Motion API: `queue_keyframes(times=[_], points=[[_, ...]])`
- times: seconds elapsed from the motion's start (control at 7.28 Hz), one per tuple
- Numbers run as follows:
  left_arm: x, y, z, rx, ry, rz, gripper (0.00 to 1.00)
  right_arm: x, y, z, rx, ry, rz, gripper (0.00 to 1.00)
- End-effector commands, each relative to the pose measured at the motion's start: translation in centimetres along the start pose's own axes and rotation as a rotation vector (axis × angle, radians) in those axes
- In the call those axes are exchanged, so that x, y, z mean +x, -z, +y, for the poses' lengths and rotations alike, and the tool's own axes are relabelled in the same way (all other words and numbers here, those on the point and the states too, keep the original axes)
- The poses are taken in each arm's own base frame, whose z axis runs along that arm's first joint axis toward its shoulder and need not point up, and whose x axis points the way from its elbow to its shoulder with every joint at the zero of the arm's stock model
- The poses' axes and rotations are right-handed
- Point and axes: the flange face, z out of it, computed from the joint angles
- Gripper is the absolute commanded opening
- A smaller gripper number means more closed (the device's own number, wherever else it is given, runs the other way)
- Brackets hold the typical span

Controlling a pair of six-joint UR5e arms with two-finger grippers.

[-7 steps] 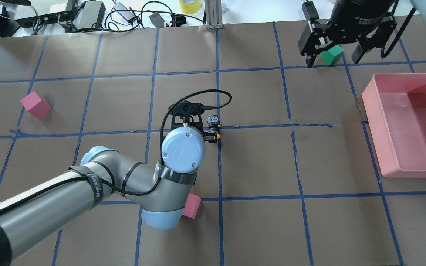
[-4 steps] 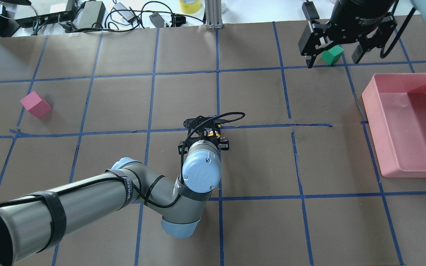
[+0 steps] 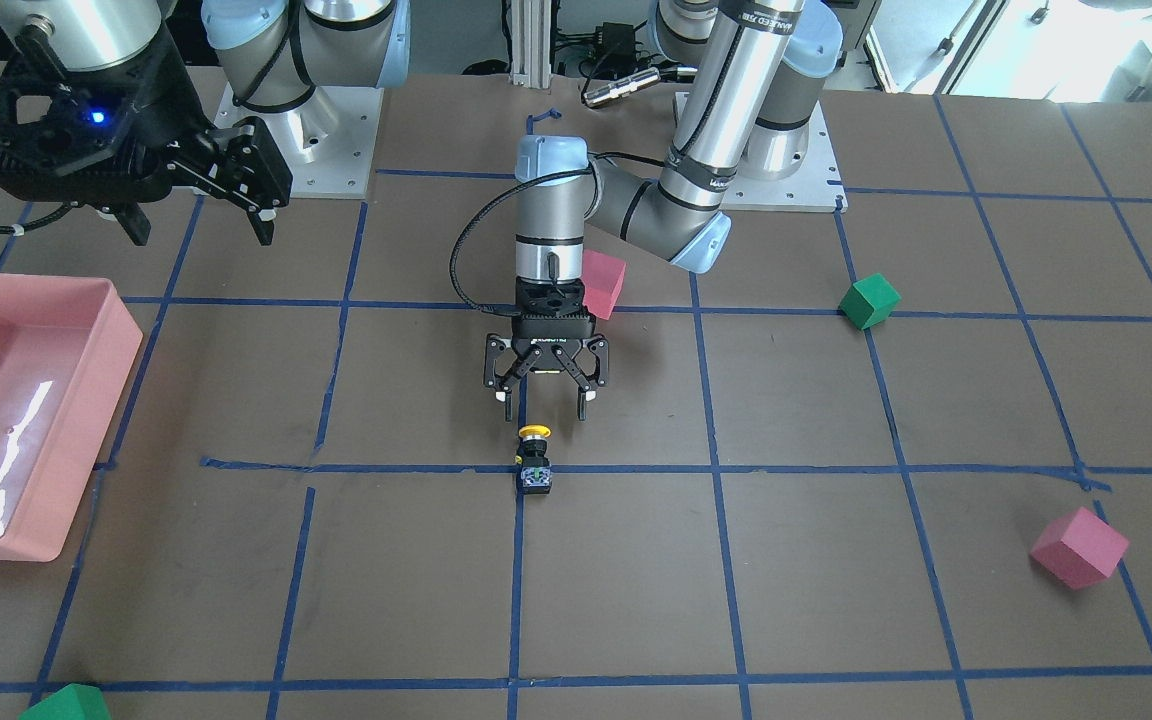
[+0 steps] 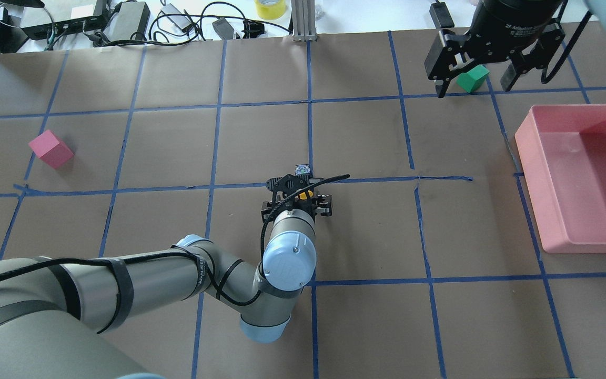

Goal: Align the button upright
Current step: 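Lower the left gripper and grasp the switch body near the yellow cap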

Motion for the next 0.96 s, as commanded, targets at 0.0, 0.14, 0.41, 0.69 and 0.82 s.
queue_keyframes(times=[0.0, 0.14, 0.41, 0.69, 0.82], points=[[0.1, -1.5, 1.1, 0.001, -0.01, 0.001, 0.82, 0.0, 0.0, 0.0, -0.003, -0.001, 0.001, 1.0], [0.5, -1.9, 1.1, 0.011, -0.01, 0.009, 0.79, -0.1, -0.1, 0.0, -0.001, 0.001, -0.001, 1.0], [0.5, -2.4, 1.5, 0.036, 0.0, 0.022, 0.76, -0.1, -0.1, 0.0, -0.003, 0.001, -0.001, 1.0], [0.5, -2.5, 1.5, 0.036, -0.002, 0.022, 0.63, -0.1, -0.1, 0.0, 0.005, 0.001, -0.001, 1.0], [0.6, -2.4, 1.5, 0.036, -0.002, 0.022, 0.57, -0.1, -0.1, 0.0, 0.003, 0.001, -0.001, 1.0]])
